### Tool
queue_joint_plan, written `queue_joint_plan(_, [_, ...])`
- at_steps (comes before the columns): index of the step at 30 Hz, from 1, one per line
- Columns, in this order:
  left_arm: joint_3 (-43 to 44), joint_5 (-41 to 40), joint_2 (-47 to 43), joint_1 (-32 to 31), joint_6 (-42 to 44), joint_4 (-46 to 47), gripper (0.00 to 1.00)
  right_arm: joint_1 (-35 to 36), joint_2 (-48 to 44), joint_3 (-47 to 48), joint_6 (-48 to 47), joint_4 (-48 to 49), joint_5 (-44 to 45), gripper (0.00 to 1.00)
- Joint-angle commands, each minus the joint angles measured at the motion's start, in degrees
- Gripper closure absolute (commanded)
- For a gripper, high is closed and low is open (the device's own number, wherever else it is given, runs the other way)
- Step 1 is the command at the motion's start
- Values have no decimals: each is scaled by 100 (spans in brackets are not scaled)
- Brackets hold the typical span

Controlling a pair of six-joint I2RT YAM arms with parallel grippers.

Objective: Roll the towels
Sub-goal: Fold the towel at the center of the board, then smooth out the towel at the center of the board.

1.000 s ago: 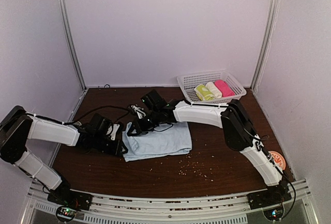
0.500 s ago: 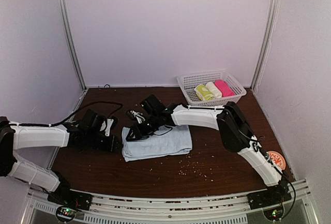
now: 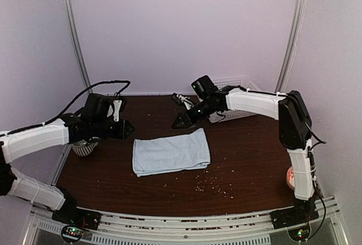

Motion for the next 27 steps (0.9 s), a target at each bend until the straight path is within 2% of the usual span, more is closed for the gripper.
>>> queue_joint_plan(1, [199,458,639,-21,45,712,85,-352,-477,-444,-1237,-747,451,82])
queue_joint_plan(4, [223,505,888,-23,-41,992,90,-493,-772,-904,-1518,-844,372,83])
queue_joint_plan(9, [171,676,1157,-21,12,1016,91,-593,-1420,-1628,-2040,-990,437,77])
queue_joint_plan(16, [206,968,1851,-21,50,974,90,-608,-2319,-2839,-2179,-720,1536,70])
queue_joint_plan(21, [174,1151,2230,-26,-9,1158,90,-630,-2294,-3112,-2271,-831,1502,69])
queue_joint_plan(27, [66,620,2357,-22,-41,794,90,-667,-2168,-3116,-2179,-790,1387,66])
